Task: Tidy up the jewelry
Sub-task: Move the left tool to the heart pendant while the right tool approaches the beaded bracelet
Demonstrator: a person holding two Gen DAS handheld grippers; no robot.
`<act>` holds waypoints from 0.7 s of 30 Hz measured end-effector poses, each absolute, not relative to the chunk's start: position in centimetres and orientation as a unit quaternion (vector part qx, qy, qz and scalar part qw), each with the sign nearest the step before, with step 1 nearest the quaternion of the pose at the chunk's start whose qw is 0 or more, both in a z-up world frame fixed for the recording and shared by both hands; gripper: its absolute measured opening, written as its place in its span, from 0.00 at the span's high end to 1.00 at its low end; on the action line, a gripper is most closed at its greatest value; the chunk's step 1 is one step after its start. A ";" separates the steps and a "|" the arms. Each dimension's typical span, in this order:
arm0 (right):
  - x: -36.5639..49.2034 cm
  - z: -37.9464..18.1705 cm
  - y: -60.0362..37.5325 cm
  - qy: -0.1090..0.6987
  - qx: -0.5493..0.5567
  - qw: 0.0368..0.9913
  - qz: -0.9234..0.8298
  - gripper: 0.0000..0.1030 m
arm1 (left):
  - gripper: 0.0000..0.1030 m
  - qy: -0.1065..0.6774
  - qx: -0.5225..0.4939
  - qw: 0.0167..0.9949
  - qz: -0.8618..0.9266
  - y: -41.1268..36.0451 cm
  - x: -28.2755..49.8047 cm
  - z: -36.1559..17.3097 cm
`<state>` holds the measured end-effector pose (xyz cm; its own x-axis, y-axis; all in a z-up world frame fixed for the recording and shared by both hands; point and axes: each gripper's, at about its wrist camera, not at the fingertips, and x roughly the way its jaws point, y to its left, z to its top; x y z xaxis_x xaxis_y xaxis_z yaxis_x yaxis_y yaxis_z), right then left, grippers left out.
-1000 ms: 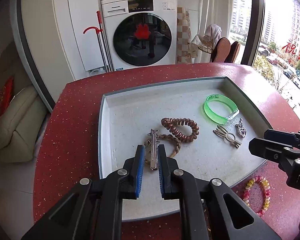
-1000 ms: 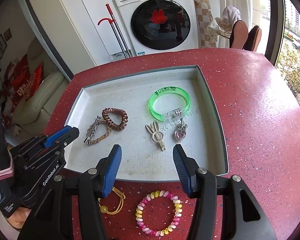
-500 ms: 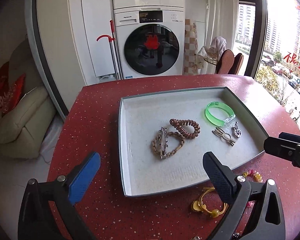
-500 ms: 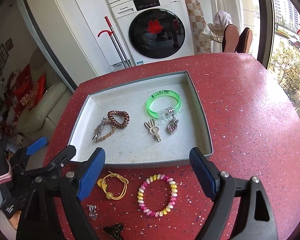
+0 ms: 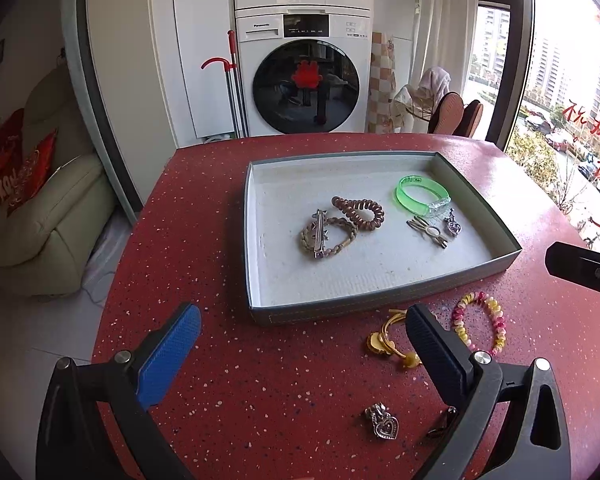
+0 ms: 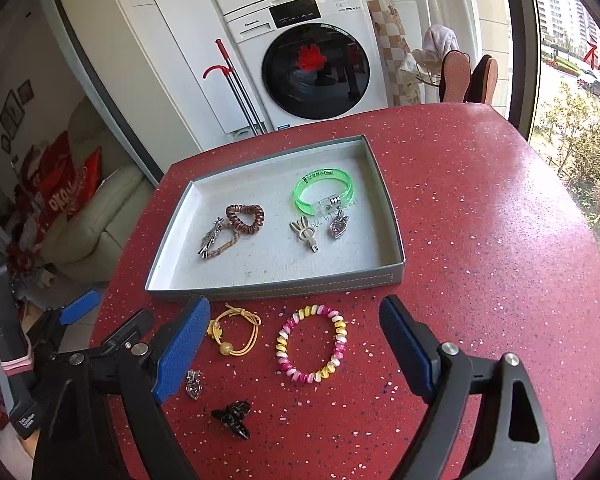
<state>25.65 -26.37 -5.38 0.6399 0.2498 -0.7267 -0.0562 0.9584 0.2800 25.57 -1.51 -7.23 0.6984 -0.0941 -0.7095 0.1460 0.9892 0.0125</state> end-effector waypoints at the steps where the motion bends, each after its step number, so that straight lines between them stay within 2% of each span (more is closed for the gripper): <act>1: 25.4 -5.5 -26.4 0.417 0.114 0.897 0.085 0.14 | 0.00 0.383 0.036 0.921 -0.065 -1.5 25.2 -7.3; 21: 23.5 -10.4 -27.5 0.469 0.074 0.878 0.062 0.14 | 0.00 0.440 0.035 0.894 -0.082 -1.5 20.6 -11.9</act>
